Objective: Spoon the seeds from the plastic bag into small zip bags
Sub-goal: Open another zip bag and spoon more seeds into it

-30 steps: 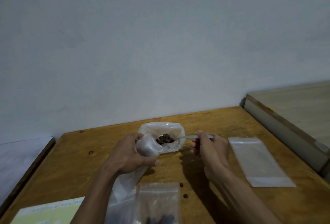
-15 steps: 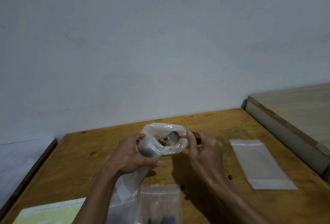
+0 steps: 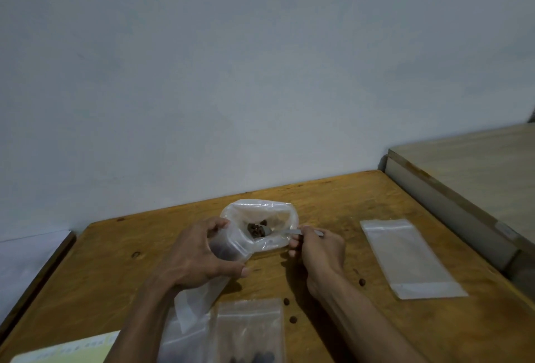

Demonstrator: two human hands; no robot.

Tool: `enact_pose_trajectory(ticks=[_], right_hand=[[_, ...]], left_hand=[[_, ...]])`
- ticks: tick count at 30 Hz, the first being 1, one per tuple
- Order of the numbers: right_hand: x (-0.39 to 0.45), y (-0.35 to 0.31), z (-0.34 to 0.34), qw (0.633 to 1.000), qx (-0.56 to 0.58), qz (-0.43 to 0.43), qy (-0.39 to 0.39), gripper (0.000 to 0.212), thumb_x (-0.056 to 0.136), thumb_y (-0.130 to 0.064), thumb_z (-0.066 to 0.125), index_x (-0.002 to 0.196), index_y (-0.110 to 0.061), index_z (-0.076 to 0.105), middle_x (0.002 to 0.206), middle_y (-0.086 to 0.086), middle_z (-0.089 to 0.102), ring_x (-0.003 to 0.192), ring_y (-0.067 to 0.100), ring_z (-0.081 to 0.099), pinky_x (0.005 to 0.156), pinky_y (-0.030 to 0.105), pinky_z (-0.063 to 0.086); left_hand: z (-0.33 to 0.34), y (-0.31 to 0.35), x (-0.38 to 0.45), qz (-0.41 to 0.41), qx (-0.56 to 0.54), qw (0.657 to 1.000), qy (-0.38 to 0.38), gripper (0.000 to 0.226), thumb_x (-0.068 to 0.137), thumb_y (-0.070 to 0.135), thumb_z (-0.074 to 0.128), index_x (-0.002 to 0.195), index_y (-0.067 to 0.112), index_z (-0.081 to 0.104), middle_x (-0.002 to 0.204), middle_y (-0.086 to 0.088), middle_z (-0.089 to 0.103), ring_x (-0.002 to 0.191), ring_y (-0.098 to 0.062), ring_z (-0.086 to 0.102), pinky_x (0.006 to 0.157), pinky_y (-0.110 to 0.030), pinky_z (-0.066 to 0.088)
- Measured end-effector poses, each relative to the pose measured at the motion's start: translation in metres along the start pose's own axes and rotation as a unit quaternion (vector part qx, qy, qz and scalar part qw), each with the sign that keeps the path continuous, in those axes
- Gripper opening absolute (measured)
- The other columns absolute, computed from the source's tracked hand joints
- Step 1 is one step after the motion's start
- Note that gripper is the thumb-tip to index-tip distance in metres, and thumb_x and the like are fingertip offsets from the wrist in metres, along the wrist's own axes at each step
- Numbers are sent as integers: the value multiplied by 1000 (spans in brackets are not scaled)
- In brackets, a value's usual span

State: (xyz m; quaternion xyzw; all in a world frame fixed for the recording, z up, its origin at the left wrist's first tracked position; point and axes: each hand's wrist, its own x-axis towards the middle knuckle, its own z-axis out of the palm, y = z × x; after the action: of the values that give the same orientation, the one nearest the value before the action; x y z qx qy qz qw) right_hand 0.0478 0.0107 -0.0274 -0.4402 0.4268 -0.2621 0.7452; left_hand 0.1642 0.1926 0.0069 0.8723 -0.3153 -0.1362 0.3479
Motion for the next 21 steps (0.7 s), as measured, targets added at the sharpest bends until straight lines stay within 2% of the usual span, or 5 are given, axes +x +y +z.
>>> enact_pose_trajectory(ticks=[5,13,16,18,21], right_hand=[[-5,-21,-15,998,-36,-47,-8,12,99,-18,60,95,-7,66,70,10,72,55,16,63,52,28,54],[-34,-52,-22,988,-60,-114,-85,14,99,-22,60,96,-11,67,73,8,71,64,16,66,61,32,56],[-48,-51,-12,956,-168,-198,-135,17,98,-29,60,91,-18,71,73,3,73,65,14,69,64,34,59],[-55,-47,-7,917,-236,-282,-152,17,98,-31,60,92,-22,72,71,-2,72,63,5,67,55,19,54],[-51,-43,-8,874,-251,-404,-101,15,99,-30,59,95,-25,72,72,-10,69,69,0,65,54,12,49]], left_hand=[[5,-2,1,-13,16,1000,24,116,48,47,98,148,24,43,147,2,49,117,-9,44,92,-26,43],[8,-1,1,-7,23,999,39,116,50,51,96,149,22,43,146,1,50,116,-9,45,90,-25,44],[6,3,-2,0,18,999,40,114,51,50,96,148,22,44,143,3,51,117,-9,47,91,-24,44],[5,4,-4,3,6,999,38,112,50,53,95,146,23,46,139,4,54,117,-12,52,90,-25,48],[1,2,-8,7,-17,998,56,108,48,55,95,142,26,48,129,7,58,109,-11,58,82,-22,50]])
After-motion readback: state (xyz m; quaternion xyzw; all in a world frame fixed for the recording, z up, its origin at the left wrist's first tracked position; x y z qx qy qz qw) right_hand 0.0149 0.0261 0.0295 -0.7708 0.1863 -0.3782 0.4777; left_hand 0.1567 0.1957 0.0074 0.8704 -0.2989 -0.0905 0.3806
